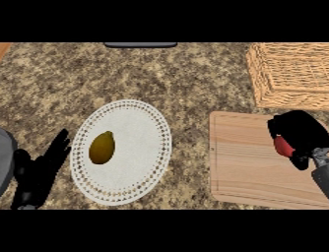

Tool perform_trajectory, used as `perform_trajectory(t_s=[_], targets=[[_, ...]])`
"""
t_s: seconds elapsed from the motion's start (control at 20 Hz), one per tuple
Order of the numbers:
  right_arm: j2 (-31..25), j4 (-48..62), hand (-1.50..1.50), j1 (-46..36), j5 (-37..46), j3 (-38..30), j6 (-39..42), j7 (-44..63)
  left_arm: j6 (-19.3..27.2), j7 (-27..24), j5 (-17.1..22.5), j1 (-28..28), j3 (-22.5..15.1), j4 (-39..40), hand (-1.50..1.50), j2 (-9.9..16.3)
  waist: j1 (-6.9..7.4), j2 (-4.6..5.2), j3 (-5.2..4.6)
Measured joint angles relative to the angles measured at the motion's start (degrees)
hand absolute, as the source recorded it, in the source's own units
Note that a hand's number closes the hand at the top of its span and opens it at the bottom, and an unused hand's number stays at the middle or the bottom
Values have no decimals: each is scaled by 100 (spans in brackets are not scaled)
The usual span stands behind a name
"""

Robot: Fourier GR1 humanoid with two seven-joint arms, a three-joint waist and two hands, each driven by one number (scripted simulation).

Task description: Pick the bell pepper from the cutting board and place it in the basket

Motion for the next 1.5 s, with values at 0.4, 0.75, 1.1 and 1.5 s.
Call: perform_trajectory(t_s=[0.4,0.75,1.1,1.5], targets=[[1966,-454,150,86,29,158,223,1909,-29,45,0,48,78,-25,0,25,-53,-20,-20],[3070,-1462,150,124,-202,-93,-416,2781,-4,67,-27,122,101,-92,0,-14,-112,-8,21],[3540,-2912,150,-230,-1143,-870,-1564,3195,0,105,-21,144,130,-97,0,-35,-152,-8,26],[3223,-3741,150,-1614,-1455,-2221,-959,4439,-96,48,-27,99,183,-32,0,-32,-107,-1,15]])
